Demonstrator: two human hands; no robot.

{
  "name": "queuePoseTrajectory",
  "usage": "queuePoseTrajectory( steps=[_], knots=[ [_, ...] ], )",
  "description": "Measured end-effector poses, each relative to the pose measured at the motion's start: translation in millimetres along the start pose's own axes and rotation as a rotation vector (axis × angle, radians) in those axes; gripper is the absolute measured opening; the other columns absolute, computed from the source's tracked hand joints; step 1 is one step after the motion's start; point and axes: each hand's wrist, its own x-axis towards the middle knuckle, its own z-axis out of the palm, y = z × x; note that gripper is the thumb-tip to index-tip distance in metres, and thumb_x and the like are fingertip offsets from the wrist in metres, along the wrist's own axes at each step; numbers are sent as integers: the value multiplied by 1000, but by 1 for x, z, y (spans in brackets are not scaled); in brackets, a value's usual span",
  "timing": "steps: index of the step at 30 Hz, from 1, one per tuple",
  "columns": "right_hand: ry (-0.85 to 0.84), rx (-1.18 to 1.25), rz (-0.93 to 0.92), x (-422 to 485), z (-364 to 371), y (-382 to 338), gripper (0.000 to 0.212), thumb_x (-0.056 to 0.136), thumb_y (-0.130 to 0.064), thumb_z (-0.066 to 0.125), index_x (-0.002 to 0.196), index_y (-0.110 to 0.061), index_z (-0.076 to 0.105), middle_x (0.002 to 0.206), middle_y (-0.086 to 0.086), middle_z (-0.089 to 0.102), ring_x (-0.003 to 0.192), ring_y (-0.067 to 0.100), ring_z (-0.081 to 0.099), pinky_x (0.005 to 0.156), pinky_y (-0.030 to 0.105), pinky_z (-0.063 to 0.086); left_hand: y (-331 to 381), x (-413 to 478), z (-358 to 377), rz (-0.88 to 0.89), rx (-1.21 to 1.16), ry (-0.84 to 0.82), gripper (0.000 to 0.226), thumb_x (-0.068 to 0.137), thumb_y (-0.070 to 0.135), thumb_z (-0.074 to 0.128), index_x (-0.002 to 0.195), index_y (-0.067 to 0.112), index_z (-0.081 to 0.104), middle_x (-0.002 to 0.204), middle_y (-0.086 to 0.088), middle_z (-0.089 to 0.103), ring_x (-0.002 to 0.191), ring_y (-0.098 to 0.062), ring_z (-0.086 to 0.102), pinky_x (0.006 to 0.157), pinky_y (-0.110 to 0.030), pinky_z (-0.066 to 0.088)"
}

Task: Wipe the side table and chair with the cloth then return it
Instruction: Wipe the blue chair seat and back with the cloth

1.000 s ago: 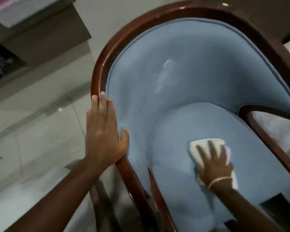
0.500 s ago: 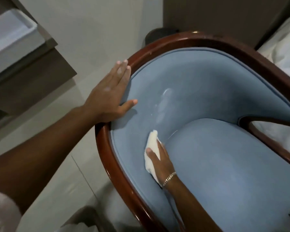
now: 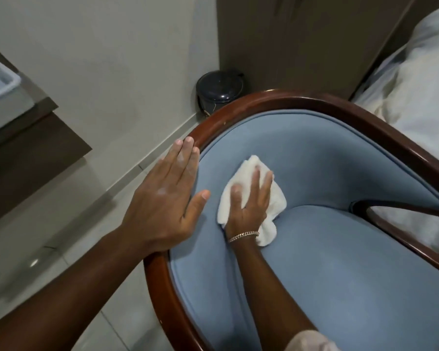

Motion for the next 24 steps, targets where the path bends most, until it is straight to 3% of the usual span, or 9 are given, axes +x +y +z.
queuePoseTrajectory(
  steps=[2,4,8,10,13,16,19,21,24],
  knots=[
    [153,-275,312,-8,-5,10,58,99,-56,45,153,-39,34,167,2,28,152,19,27,120,38,21,2,0,2,-11,27,-8,69,100,43,35,152,0,29,163,-19,27,154,-30,19,119,-52,35],
    [109,-317,510,-39,-4,10,60,101,-53,44,155,-41,20,169,-2,20,156,20,15,123,38,10,3,-1,3,-20,51,-16,69,99,44,36,152,-1,30,162,-20,28,153,-31,22,117,-52,38],
    [11,-362,119,-48,8,-29,57,98,-65,30,150,-47,14,168,1,22,155,14,16,125,28,5,7,1,-4,-18,47,-5,68,99,43,35,150,-3,33,161,-21,30,152,-32,25,115,-53,40],
    [-11,-292,-81,-29,17,-40,58,98,-60,38,153,-48,24,169,1,21,156,20,12,126,40,10,5,3,0,-19,24,-1,69,100,45,32,152,0,29,163,-19,26,154,-29,20,118,-52,36],
    [19,-409,-233,29,5,-21,63,96,-58,44,153,-32,38,168,13,19,156,34,10,124,53,9,0,2,6,-3,61,5,74,100,52,30,154,1,26,165,-17,23,155,-27,16,121,-49,31],
    [166,-450,-42,58,-20,16,75,89,-61,46,153,-21,40,167,21,15,155,39,12,123,61,10,-1,0,9,5,102,19,78,99,58,31,154,3,25,165,-16,23,155,-26,15,122,-46,29],
    [244,-362,261,31,-25,32,80,87,-67,40,156,-28,31,167,12,22,154,29,21,124,54,15,-1,0,12,-10,110,24,80,98,59,31,155,4,24,166,-15,22,155,-25,14,123,-44,27],
    [198,-351,407,3,-28,36,69,92,-62,41,155,-39,26,161,4,37,145,26,38,120,41,24,-1,1,13,-28,113,10,81,97,60,31,155,5,23,166,-14,21,156,-25,14,123,-41,25],
    [-36,-239,553,-30,-38,21,50,98,-46,51,144,-50,32,144,-4,52,131,19,52,106,32,37,0,1,10,-37,98,-8,78,98,57,33,155,4,25,165,-14,23,155,-25,16,123,-37,23]
  ],
)
